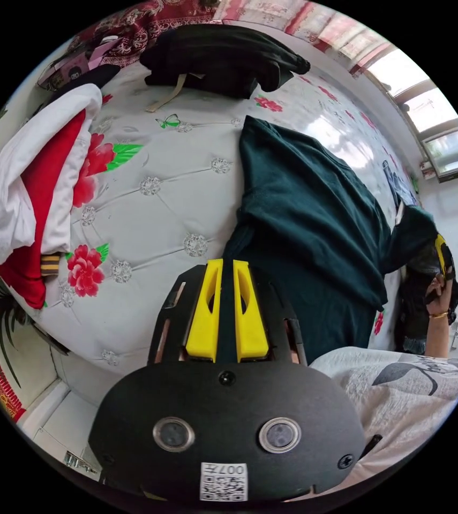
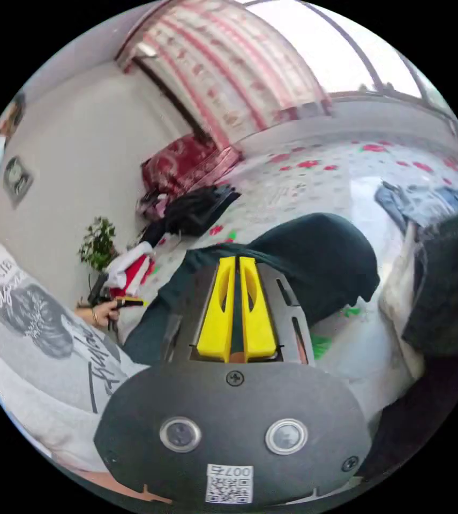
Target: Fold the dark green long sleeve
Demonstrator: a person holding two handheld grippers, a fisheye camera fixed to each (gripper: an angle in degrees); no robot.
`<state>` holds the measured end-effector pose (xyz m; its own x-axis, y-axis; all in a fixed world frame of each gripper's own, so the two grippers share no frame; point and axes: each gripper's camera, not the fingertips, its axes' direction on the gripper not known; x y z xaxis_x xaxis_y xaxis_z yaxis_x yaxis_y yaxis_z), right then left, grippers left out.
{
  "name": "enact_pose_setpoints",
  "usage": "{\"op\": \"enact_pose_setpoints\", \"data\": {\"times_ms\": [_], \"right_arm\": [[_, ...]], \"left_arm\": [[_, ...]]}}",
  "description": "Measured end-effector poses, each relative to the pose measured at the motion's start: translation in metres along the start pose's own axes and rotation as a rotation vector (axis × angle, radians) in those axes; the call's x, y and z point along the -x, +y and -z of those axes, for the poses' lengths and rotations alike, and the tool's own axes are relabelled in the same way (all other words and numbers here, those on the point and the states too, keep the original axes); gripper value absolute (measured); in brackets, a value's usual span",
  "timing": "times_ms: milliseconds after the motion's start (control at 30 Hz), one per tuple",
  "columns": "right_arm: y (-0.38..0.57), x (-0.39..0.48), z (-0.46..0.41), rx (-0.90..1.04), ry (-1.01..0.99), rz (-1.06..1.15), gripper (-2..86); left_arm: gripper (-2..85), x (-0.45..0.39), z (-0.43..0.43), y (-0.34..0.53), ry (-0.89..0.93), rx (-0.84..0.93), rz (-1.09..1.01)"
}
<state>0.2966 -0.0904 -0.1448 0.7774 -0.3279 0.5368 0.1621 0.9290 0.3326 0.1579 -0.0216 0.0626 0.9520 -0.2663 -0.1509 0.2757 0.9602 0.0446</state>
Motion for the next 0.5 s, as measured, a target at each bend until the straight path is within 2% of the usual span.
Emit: {"op": "enact_pose_setpoints", "data": {"times_ms": [67, 167, 400, 500], "right_arm": [[0.009, 0.075, -0.063, 0.233, -0.031, 0.208, 1.7], [0.043, 0.115, -0.128, 0.462, -0.013, 0.283, 3.3], [0.033, 0.063, -0.127, 0.374, 0.025, 0.029, 5.2], [0.022, 0.032, -0.119, 0.295, 0.025, -0.081, 4.7]], "left_arm": [[3.9, -0.006, 0.0, 0.001, 0.015, -0.013, -0.023], [4.0, -0.014, -0.001, 0.004, 0.047, -0.016, -0.048], [6.2, -0.046, 0.009, -0.003, 0.079, -0.081, -0.231], [8.2, -0.07, 0.01, -0.035, 0.16, -0.143, -0.308]]}}
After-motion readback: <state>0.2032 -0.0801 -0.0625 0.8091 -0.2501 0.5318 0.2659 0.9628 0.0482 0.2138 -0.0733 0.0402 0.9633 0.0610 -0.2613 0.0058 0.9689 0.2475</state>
